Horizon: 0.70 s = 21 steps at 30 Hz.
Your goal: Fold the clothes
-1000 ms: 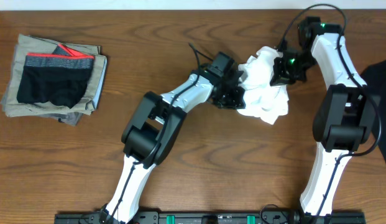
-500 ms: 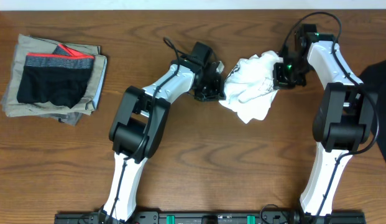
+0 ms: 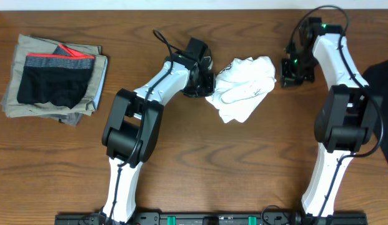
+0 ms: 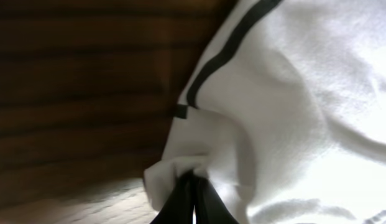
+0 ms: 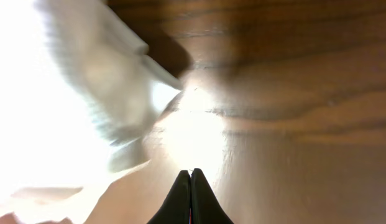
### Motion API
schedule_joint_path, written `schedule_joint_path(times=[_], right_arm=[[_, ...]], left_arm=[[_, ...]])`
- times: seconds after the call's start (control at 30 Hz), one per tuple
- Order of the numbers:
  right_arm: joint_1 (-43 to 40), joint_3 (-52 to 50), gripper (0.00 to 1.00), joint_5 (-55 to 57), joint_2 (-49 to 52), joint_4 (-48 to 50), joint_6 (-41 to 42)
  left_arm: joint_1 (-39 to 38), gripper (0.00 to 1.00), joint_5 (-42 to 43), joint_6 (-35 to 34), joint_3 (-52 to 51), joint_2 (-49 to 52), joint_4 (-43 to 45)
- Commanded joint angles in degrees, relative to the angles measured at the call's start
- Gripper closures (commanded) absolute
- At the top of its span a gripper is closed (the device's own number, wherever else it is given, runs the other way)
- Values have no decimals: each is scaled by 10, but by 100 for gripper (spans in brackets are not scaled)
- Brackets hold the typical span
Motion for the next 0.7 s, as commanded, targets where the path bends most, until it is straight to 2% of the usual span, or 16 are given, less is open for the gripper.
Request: schedule_joint_path(times=[0.0, 0.13, 0.27, 0.4, 0.67], right_arm=[[10, 57, 99, -48, -22, -30, 1], [40, 74, 99, -175, -30, -60, -79], [94, 43, 99, -153, -30, -31, -83], [146, -6, 99, -153, -30, 24, -50], [183, -92, 99, -132, -30, 84, -24]], left_arm=[[5, 94, -37, 16, -11, -20, -9], [5, 94, -43, 21, -11, -20, -12], [5, 94, -48, 29, -11, -20, -17], [5, 94, -48, 31, -11, -20, -23], [6, 94, -48, 31, -11, -20, -27]])
